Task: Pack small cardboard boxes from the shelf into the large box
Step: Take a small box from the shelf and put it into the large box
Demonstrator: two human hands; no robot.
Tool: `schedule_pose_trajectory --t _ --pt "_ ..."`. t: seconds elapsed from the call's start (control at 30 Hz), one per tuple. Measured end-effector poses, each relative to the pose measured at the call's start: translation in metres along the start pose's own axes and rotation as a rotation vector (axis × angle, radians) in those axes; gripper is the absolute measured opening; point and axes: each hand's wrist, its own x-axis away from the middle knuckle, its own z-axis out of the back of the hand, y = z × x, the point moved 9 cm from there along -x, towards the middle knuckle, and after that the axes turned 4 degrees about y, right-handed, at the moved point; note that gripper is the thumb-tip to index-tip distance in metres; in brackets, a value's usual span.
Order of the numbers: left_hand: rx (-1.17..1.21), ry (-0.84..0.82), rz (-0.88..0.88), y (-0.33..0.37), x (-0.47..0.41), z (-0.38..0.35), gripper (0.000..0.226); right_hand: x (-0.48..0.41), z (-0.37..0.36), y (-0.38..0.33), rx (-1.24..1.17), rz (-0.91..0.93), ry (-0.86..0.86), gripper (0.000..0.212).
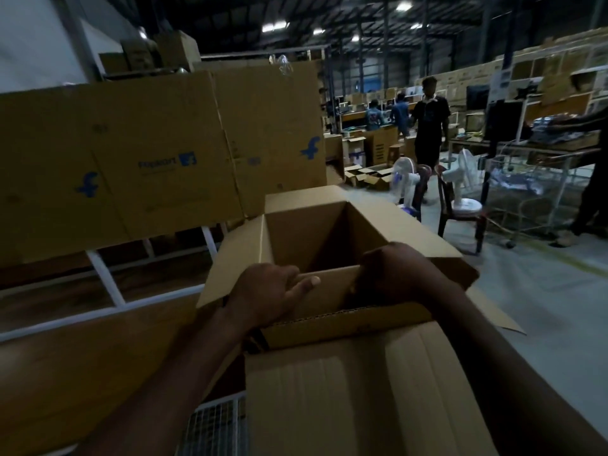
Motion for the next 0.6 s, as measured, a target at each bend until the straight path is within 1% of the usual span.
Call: schedule_pose_trajectory --t 0.03,0.1,0.17,0.23,0.37,0.43,0.53,0.6 --pt "0.073 -0.073 0.037 -0.003 0.005 -0.015 0.068 0.0 -0.01 0.001 -0.027 -0.001 -0.036 0.026" --pt "0.203 -0.193 0.104 -0.008 0.019 -0.044 0.07 0.0 -0.034 0.004 -0.067 -0.037 -0.087 0.039" --pt "0.188 -0.207 0.08 -0.009 0.028 -0.063 0.065 0.001 -0.056 0.007 -0.04 -0.043 -0.081 0.055" --pt "0.169 -0.172 0.05 -0.008 0.028 -0.069 0.064 0.001 -0.065 0.011 -0.01 -0.038 -0.018 0.071" --pt "0.194 -0.109 0.0 -0.007 0.023 -0.069 0.066 -0.002 -0.07 0.015 -0.007 -0.037 0.023 0.073" --pt "0.195 -0.107 0.006 -0.008 0.024 -0.07 0.067 -0.005 -0.071 0.014 0.005 -0.024 0.032 0.074" --pt "0.2 -0.104 0.008 -0.008 0.025 -0.066 0.067 -0.008 -0.07 0.012 -0.001 0.0 0.058 0.082" --pt "0.229 -0.129 0.012 -0.007 0.024 -0.063 0.064 -0.01 -0.07 0.013 -0.01 -0.007 0.059 0.081"
